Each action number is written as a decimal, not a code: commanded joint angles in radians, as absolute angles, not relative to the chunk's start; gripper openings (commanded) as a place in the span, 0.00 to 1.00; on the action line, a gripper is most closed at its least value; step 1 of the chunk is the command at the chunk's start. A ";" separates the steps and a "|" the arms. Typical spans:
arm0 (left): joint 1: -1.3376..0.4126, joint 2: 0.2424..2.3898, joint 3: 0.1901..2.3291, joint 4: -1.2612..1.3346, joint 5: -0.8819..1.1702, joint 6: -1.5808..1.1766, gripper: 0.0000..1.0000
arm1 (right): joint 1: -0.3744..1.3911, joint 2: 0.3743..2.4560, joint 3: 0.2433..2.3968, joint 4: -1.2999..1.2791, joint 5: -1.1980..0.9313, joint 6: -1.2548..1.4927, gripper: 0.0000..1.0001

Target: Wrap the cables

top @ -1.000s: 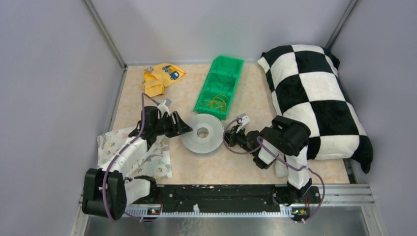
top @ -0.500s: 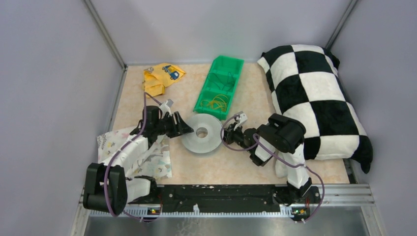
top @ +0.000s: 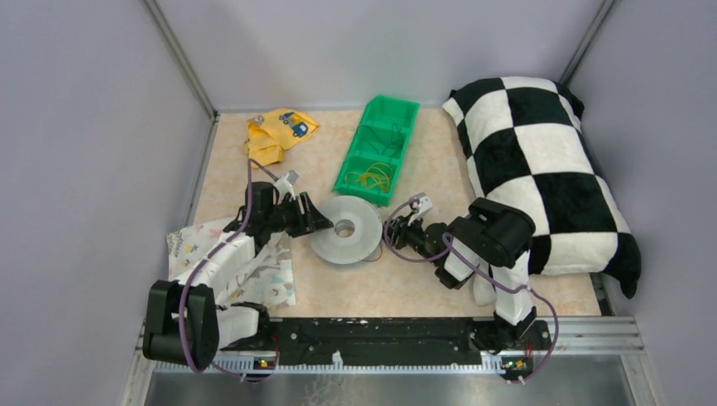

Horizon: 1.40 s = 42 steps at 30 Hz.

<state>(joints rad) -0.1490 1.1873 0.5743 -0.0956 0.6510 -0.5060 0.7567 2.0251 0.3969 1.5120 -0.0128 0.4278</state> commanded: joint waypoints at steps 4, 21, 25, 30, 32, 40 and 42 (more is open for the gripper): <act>-0.146 1.162 0.580 -0.056 0.674 -0.499 0.58 | 0.736 1.929 0.331 1.722 0.038 0.398 0.48; -0.144 1.087 0.739 -0.210 0.568 -0.398 0.59 | 0.670 1.261 0.331 0.673 0.288 0.331 0.70; -0.144 1.041 0.813 -0.280 0.539 -0.367 0.59 | 0.670 1.134 0.544 0.156 0.429 0.246 0.76; -0.144 0.925 0.882 -0.356 0.493 -0.330 0.59 | 0.669 1.067 0.742 -0.263 0.615 0.279 0.87; -0.144 0.863 0.881 -0.373 0.438 -0.326 0.60 | 0.669 1.049 0.788 -0.375 0.659 0.315 0.89; -0.144 0.717 0.860 -0.513 0.231 -0.350 0.80 | 0.670 0.915 0.816 -0.602 0.760 0.542 0.99; -0.144 0.693 0.829 -0.513 0.225 -0.344 0.81 | 0.670 0.897 0.799 -0.625 0.800 0.580 0.99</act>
